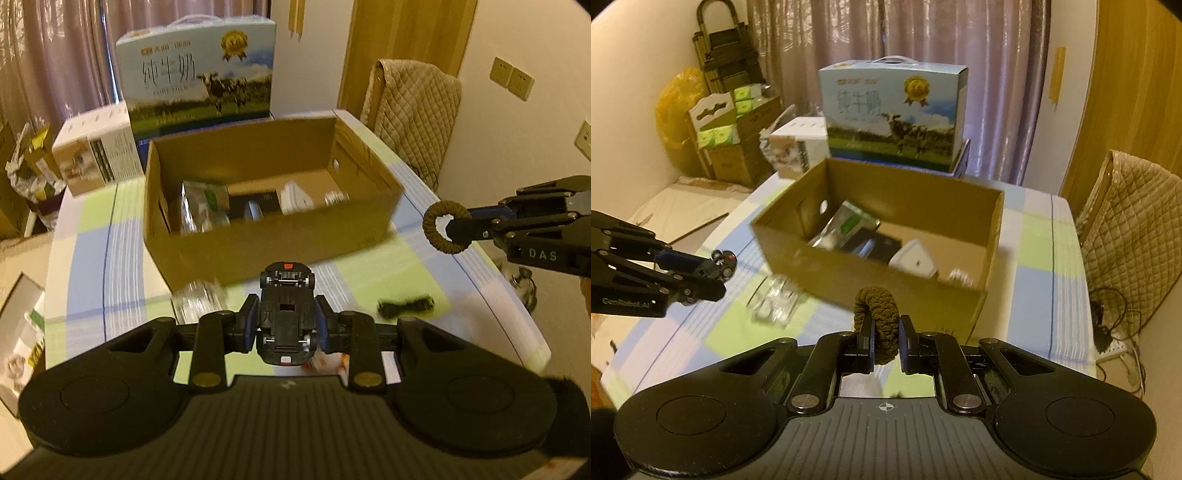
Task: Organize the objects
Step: 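Lift and carry the toy car and hair tie over the cardboard box, then open the left tool releasing the toy car while the right tool drops the hair tie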
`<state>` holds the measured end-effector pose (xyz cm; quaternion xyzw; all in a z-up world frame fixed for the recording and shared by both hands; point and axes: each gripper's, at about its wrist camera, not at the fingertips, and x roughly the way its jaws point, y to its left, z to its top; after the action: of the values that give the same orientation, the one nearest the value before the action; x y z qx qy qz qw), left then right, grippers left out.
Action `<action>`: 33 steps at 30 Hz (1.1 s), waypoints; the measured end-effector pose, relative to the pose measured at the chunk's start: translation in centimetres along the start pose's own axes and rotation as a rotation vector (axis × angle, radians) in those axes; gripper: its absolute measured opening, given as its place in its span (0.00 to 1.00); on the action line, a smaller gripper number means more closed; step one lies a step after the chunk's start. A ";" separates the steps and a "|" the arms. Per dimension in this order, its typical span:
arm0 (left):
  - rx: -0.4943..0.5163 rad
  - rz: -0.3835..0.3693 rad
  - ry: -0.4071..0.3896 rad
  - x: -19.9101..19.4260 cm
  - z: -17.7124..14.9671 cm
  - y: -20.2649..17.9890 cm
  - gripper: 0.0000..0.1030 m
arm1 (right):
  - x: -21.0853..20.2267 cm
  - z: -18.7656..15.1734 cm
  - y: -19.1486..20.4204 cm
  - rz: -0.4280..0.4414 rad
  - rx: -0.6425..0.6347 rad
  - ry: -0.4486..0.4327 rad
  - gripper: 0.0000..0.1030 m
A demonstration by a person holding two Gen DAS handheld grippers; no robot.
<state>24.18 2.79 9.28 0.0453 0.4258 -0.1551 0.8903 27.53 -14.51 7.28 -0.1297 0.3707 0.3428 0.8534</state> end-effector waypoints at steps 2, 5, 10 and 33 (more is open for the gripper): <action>0.003 0.008 -0.009 0.6 1.7 0.6 0.25 | 1.0 1.2 -0.7 -0.001 0.004 0.005 0.09; 0.002 0.017 -0.017 1.7 4.2 1.7 0.25 | 2.8 2.9 -1.8 -0.005 0.010 0.018 0.09; -0.008 0.021 -0.017 3.8 7.2 3.4 0.25 | 5.4 4.6 -3.3 -0.021 0.006 0.038 0.09; -0.090 0.042 -0.025 12.5 11.6 7.0 0.40 | 11.6 6.6 -7.4 -0.016 0.119 0.059 0.09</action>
<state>42.37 3.95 6.62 0.0121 0.4203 -0.1176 0.8996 41.83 -11.08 3.23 -0.0918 0.4145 0.3096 0.8509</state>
